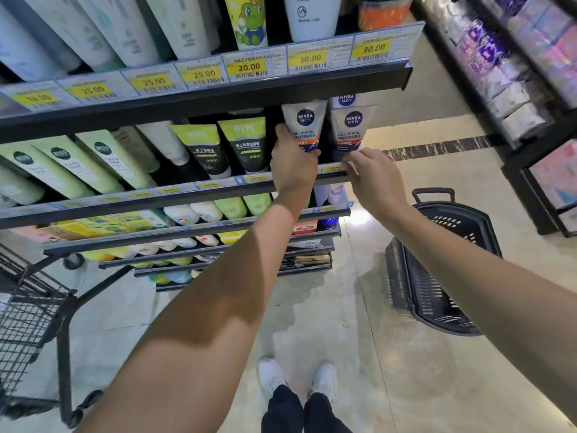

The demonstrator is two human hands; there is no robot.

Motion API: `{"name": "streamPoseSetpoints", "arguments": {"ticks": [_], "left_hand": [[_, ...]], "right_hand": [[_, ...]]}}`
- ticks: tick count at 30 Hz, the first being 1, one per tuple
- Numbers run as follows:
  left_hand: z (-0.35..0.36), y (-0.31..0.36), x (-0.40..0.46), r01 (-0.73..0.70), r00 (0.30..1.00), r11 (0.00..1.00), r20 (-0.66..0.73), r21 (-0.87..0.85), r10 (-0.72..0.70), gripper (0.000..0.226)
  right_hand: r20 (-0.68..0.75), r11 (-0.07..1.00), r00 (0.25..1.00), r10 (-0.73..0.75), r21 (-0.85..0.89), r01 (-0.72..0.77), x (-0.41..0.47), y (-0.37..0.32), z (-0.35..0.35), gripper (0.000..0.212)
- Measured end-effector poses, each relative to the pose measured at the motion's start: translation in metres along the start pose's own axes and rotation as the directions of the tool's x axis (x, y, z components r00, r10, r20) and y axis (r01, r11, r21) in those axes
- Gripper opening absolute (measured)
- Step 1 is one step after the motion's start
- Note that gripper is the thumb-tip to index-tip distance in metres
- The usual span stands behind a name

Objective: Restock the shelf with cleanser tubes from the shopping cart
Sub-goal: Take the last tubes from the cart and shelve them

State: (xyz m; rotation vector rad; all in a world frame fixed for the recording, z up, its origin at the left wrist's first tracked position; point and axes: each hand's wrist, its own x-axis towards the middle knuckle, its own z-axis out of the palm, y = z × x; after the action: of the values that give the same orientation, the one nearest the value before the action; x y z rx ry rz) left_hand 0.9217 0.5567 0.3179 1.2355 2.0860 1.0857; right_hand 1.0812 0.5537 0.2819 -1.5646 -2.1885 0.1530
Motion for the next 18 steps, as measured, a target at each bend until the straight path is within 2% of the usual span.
{"name": "streamPoseSetpoints", "arguments": {"ticks": [10,18], "left_hand": [[0.006,0.000,-0.005,0.054,0.998,0.995,0.003,0.079,-0.055,0.063],[-0.010,0.002,-0.021,0.019,0.999,0.993,0.036,0.117,-0.023,0.053]], "right_hand": [[-0.016,0.999,1.000,0.016,0.044,-0.015,-0.002,0.001,0.002,0.016],[0.090,0.996,0.993,0.075,0.034,-0.078,-0.004,-0.009,-0.010,0.023]]}}
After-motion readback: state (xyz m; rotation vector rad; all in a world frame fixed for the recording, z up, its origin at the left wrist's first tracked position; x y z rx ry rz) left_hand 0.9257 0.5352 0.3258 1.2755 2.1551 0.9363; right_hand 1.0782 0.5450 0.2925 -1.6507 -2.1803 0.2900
